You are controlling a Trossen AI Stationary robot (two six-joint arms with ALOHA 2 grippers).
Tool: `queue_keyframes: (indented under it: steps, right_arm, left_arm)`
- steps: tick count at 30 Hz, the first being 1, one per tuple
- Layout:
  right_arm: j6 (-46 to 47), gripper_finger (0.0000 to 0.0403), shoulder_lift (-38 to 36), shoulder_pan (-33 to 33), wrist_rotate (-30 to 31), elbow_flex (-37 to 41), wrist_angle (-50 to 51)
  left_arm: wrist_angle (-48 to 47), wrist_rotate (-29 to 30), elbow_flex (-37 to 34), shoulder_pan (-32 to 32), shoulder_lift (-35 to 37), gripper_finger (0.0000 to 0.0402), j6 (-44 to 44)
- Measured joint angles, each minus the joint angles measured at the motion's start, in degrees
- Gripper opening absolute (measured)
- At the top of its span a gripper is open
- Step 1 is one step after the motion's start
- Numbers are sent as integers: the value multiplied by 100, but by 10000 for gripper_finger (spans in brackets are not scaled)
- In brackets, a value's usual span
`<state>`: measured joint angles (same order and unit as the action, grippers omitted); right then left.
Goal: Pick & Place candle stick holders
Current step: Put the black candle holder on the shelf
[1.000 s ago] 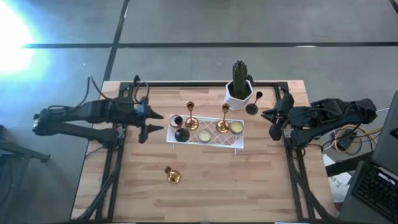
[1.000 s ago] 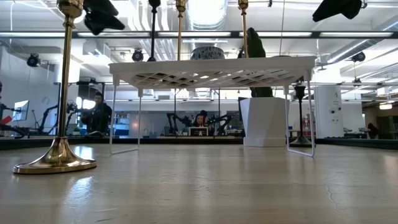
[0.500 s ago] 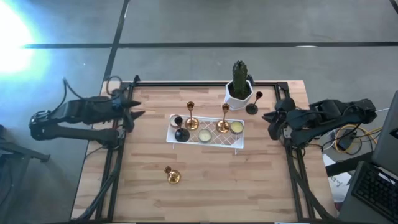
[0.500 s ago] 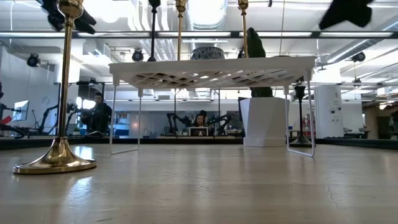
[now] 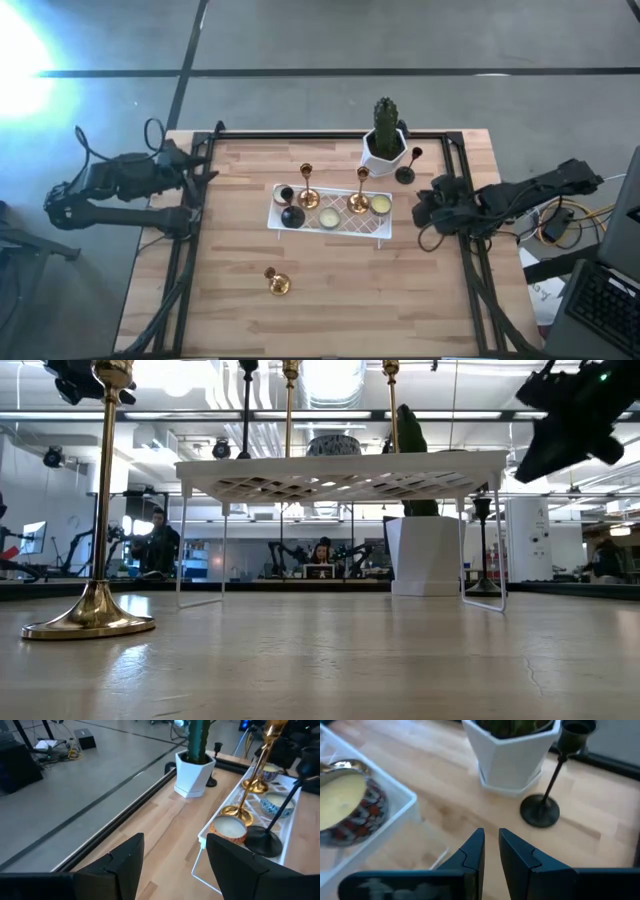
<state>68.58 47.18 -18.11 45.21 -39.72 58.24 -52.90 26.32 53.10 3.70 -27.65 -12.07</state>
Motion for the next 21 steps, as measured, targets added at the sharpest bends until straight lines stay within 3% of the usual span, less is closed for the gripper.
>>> queue_keyframes:
  steps: [7, 13, 21]
  right_arm:
    - [337, 55, 56, 146, 743, 749, -516]
    - [809, 106, 45, 188, 822, 1367, -1069]
    - [-326, 185, 62, 370, 2008, 2306, -2910]
  left_arm:
    - [5, 64, -2, 0, -11, 220, 5]
    - [9, 63, -2, 0, -16, 220, 17]
    - [15, 181, -7, 0, -16, 220, 364]
